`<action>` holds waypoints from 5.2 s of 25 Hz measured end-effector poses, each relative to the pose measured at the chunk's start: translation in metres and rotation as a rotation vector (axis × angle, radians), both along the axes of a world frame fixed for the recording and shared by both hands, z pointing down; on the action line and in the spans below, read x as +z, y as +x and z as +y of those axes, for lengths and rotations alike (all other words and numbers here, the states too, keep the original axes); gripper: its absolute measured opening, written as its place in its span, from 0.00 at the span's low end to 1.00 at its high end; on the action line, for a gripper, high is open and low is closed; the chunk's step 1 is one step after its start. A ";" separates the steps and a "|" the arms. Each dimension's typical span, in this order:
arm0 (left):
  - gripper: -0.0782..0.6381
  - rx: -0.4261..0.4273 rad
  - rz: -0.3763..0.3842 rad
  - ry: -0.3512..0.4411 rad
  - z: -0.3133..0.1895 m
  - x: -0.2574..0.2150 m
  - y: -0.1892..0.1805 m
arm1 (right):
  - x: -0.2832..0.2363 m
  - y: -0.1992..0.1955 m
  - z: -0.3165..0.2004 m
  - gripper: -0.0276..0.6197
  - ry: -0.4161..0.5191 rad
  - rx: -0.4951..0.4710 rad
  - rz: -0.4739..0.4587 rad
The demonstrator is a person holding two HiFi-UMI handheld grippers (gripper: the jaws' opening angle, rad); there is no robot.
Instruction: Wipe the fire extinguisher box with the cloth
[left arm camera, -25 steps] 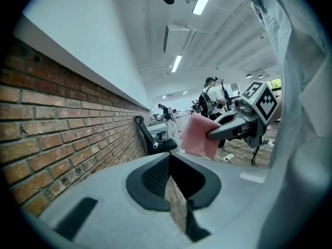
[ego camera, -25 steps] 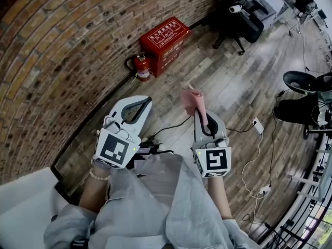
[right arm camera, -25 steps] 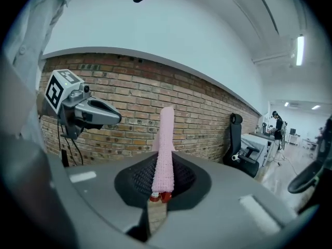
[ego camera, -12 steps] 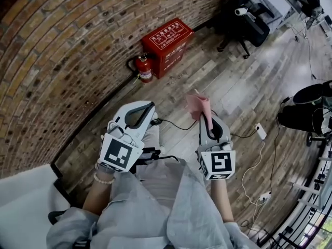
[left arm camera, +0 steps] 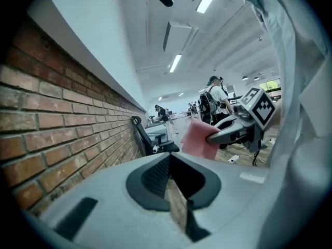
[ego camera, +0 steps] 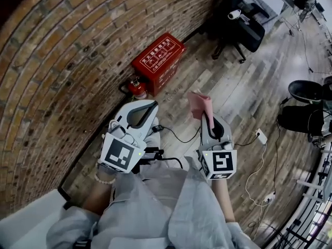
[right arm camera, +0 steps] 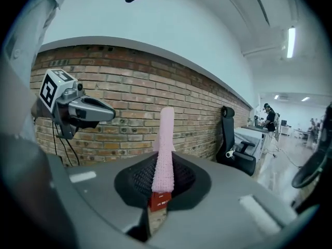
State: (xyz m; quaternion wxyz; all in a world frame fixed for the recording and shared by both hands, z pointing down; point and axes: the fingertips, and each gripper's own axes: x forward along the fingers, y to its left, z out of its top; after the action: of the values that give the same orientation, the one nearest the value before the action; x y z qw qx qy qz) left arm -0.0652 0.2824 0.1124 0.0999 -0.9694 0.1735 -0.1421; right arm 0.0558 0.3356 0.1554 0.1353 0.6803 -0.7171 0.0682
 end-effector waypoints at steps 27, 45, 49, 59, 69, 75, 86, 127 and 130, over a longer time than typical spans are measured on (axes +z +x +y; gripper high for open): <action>0.10 0.038 -0.023 -0.044 -0.236 0.000 0.077 | -0.009 0.069 -0.219 0.07 -0.026 0.047 -0.020; 0.10 -0.178 -0.054 -0.098 -0.253 0.036 0.079 | 0.045 0.089 -0.261 0.07 -0.131 -0.216 0.015; 0.10 -0.234 -0.067 -0.124 -0.261 0.049 0.078 | 0.066 0.097 -0.277 0.07 -0.163 -0.259 0.014; 0.11 -0.317 -0.074 -0.160 -0.288 0.107 0.074 | 0.133 0.120 -0.340 0.07 -0.217 -0.303 0.020; 0.11 -0.455 0.011 -0.277 -0.335 0.170 0.058 | 0.202 0.119 -0.411 0.07 -0.233 -0.359 0.089; 0.11 -0.461 -0.044 -0.241 -0.353 0.207 0.059 | 0.234 0.119 -0.458 0.07 -0.206 -0.382 0.147; 0.11 -0.458 -0.077 -0.253 -0.363 0.248 0.061 | 0.294 0.138 -0.535 0.07 -0.222 -0.316 0.219; 0.11 -0.508 -0.120 -0.285 -0.357 0.284 0.021 | 0.423 0.086 -0.564 0.07 -0.495 -0.407 0.393; 0.11 -0.508 -0.113 -0.288 -0.356 0.284 0.021 | 0.424 0.078 -0.558 0.07 -0.495 -0.425 0.373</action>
State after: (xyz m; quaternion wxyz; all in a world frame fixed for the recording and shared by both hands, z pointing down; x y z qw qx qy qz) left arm -0.0439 -0.0738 0.3968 -0.0678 -0.8897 0.3826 -0.2396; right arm 0.1335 -0.2226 0.5791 0.4353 0.4635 -0.7671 0.0847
